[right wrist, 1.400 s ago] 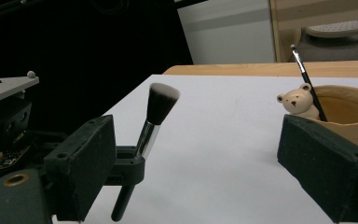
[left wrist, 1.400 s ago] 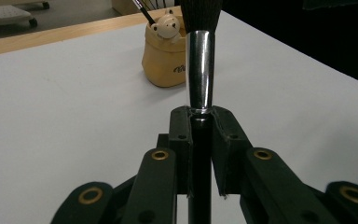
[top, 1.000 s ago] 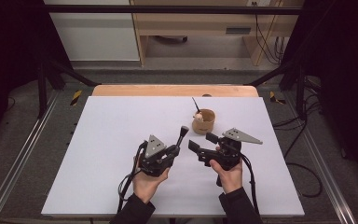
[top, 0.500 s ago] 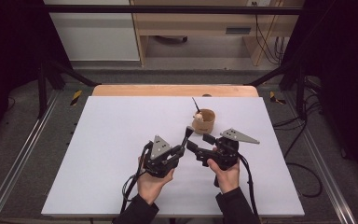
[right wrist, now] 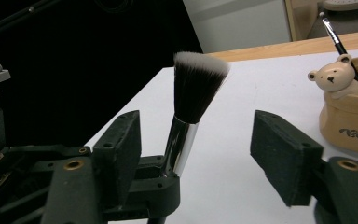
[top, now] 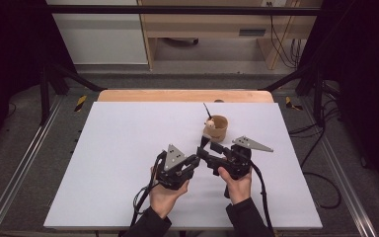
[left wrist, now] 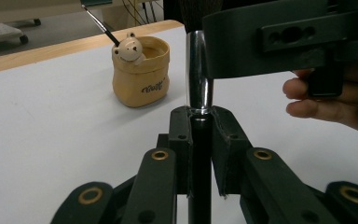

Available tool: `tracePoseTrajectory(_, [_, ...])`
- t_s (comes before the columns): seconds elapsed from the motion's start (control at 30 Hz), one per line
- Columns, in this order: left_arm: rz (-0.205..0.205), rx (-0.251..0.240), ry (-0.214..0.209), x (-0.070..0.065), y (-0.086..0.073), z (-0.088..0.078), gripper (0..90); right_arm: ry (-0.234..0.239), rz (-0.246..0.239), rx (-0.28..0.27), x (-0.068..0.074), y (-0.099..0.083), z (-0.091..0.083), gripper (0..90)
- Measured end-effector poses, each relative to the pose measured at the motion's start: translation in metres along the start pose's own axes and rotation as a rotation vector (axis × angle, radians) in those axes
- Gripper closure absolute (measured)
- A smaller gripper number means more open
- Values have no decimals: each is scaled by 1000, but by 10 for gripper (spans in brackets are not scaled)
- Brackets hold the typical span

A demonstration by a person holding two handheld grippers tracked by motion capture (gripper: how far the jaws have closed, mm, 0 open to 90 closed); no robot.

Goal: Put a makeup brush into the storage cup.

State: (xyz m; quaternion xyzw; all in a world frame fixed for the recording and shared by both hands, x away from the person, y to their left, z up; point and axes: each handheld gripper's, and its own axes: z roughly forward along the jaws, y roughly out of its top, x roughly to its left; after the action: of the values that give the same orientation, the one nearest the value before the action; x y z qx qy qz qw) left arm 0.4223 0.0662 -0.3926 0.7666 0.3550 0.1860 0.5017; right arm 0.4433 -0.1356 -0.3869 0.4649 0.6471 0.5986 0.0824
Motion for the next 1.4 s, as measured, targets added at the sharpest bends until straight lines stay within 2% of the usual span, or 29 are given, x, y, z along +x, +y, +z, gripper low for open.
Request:
tracePoseTrajectory(0.53, [-4,-13,-1,-6,3,2,788,20,43,5,-2,-1,2,593])
tracePoseTrajectory(0.97, [-4,-16,1,-8,3,3,788,46,78,15,-2,-1,3,732])
tracePoseTrajectory(1.4, [-8,-21,-9,-9,4,2,786,78,94,8,-3,-1,1,774])
